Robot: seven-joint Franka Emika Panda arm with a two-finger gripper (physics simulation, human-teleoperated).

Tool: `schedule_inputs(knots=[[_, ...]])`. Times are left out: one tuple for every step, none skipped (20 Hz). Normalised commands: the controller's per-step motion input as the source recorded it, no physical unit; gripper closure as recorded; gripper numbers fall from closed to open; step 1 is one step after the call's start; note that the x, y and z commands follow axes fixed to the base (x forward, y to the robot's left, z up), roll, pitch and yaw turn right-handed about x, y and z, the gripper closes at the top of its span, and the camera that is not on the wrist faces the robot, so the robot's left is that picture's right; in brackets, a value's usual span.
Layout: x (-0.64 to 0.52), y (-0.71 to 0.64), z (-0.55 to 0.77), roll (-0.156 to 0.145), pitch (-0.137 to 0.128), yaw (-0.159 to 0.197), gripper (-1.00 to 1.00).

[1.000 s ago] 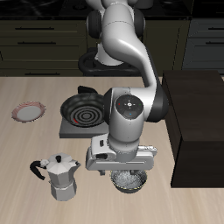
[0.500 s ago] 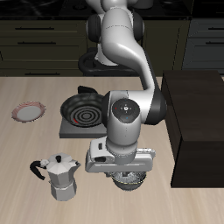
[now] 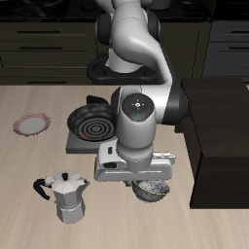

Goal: Place the bowl on top of the shelf

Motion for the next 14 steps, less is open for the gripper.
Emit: schedule_inputs(knots=[[-0.04,-0.01,0.25,-0.006,-0.043,-0.017,1.0],[-0.05,0.13,0.63,0.04,-0.075,-0.015,1.0],[-0.08,-0.02,0.33,-0.003,-0.036,-0.004,1.0],[-0.06,0.05,0.42,0.011,-0.038,-0.029,1.0],[-0.14,-0.01,0.28,0.018,-0.045,-0.002,1.0],[-0.15,-0.03,0.38,-0.007,-0.046,-0.025,1.0],[-0.16,0.05,0.46,0.031,-0.06,-0.035,1.0],[-0.2,-0.05,0.76,-0.034,-0.093,-0.051,1.0],[-0.09,0.05,0.36,0.043,-0.049,0.016,1.0],[-0.05,-0.13,0.37,-0.058,-0.059,0.001,1.0],[-0.06,-0.08,0.21,-0.012,0.0,-0.033,1.0],[-0.09,-0.04,0.31,0.0,0.003,-0.009,1.0],[-0.14,-0.09,0.4,-0.029,-0.076,0.041,1.0],[-0.13,-0.1,0.44,-0.001,-0.064,-0.001,1.0]])
